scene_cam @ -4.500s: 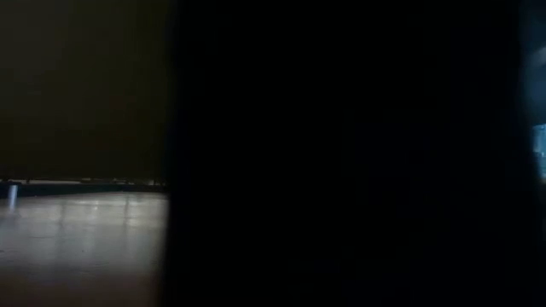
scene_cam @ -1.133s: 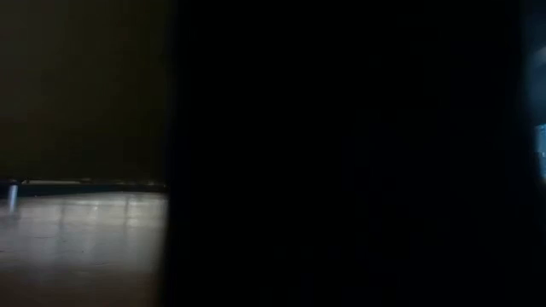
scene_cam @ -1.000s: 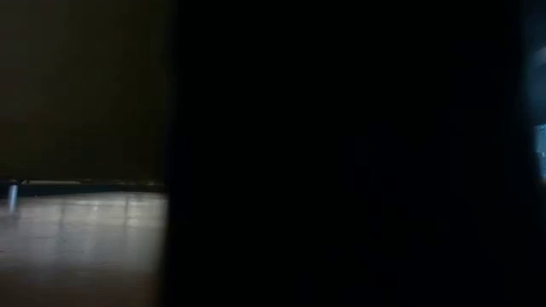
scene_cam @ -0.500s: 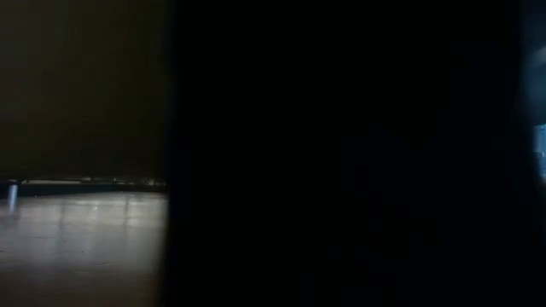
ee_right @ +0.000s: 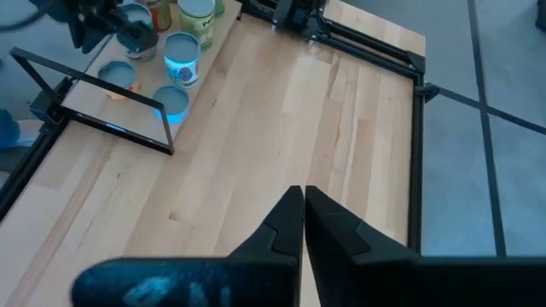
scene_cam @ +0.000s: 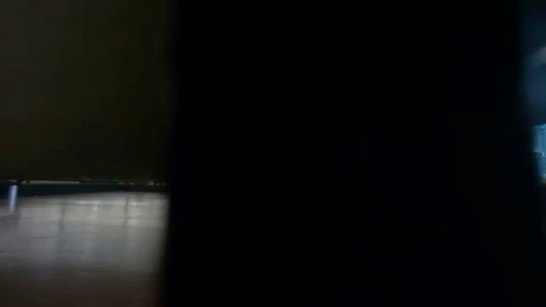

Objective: Pick and place cans onto a shelf
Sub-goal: Return to Home Position

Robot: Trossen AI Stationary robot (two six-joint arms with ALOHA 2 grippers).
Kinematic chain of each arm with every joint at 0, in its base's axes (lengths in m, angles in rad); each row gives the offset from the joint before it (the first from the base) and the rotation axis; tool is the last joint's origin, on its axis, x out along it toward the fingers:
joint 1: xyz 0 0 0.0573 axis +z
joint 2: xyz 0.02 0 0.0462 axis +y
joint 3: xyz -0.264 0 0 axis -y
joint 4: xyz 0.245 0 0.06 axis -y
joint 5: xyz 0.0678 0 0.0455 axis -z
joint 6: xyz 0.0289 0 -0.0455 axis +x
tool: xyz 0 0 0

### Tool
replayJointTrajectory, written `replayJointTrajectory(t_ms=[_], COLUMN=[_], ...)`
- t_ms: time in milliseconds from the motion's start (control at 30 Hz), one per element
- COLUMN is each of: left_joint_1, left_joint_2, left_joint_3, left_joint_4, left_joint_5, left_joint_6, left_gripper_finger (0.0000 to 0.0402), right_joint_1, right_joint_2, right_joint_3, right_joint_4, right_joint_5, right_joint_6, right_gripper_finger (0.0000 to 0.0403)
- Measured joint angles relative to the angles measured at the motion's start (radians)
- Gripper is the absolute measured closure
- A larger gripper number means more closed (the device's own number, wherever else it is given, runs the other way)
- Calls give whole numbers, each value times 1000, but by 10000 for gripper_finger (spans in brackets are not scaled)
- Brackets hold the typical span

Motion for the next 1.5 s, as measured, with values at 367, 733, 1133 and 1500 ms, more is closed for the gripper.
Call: replayJointTrajectory(t_ms=[367,733,1133,1500], left_joint_1=[25,36,28,19], left_joint_2=[-7,-136,-439,-891], left_joint_3=[475,649,642,394], left_joint_4=[-425,-745,-890,-891], left_joint_5=[-256,-530,-587,-572], left_joint_6=[38,78,179,171], left_gripper_finger=[365,400,401,401], right_joint_1=[21,103,123,122], right_joint_2=[-65,-154,-229,-282], right_joint_3=[0,0,0,0], right_joint_4=[0,-1,-1,0], right_joint_5=[-53,-52,14,88], right_joint_6=[28,118,168,290], right_gripper_finger=[393,398,397,397])
